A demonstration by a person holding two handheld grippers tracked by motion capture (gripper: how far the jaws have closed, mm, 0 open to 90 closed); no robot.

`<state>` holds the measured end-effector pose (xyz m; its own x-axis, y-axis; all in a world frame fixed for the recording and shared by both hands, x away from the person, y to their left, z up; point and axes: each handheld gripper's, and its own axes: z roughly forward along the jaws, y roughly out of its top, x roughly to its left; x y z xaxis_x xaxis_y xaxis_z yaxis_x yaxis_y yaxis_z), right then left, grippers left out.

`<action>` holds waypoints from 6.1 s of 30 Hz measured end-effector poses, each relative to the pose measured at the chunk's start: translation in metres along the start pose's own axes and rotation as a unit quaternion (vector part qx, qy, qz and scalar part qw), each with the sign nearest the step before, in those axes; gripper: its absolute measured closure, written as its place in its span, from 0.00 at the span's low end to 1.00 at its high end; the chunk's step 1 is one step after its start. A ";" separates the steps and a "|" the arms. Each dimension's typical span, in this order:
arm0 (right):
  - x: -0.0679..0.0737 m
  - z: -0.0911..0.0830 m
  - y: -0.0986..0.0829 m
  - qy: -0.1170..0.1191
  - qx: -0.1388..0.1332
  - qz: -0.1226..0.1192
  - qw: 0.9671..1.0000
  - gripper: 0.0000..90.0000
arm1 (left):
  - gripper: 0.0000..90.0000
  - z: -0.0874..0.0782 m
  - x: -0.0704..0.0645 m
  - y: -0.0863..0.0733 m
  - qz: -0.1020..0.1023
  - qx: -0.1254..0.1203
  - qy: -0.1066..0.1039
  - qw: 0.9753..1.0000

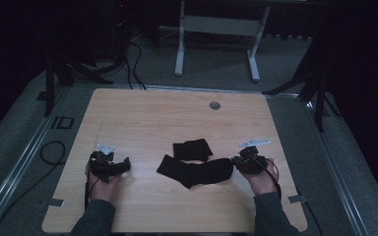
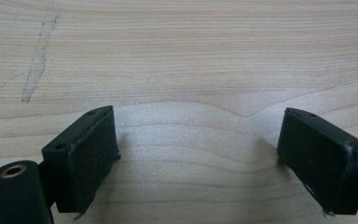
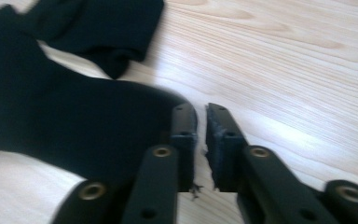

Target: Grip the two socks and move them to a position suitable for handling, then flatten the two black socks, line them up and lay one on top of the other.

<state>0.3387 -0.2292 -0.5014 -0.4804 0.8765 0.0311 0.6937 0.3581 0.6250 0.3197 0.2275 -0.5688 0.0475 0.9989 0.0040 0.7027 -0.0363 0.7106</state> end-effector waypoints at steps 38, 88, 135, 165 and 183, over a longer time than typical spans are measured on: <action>0.060 0.018 -0.016 0.056 0.009 -0.085 0.995 0.83 | 0.14 0.001 0.000 0.000 -0.002 -0.001 0.000 1.000; 0.123 0.097 0.076 0.087 0.034 -0.150 0.984 0.84 | 0.14 0.001 -0.001 0.001 -0.001 -0.002 -0.001 1.000; 0.012 0.015 0.049 0.053 -0.060 0.022 0.997 0.99 | 0.14 0.001 -0.001 0.001 -0.002 -0.002 -0.001 1.000; -0.025 -0.003 0.027 -0.016 -0.039 -0.037 0.998 0.71 | 0.14 0.001 0.000 0.001 -0.001 0.000 -0.001 1.000; 0.008 0.023 0.053 0.041 -0.021 -0.131 0.990 0.64 | 0.14 0.001 -0.001 0.001 -0.003 -0.002 -0.001 1.000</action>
<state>0.3838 -0.1955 -0.4861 -0.6840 0.7257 -0.0740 0.5180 0.5547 0.6512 0.3208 0.2267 -0.5690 0.0459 0.9989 -0.0018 0.7002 -0.0309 0.7133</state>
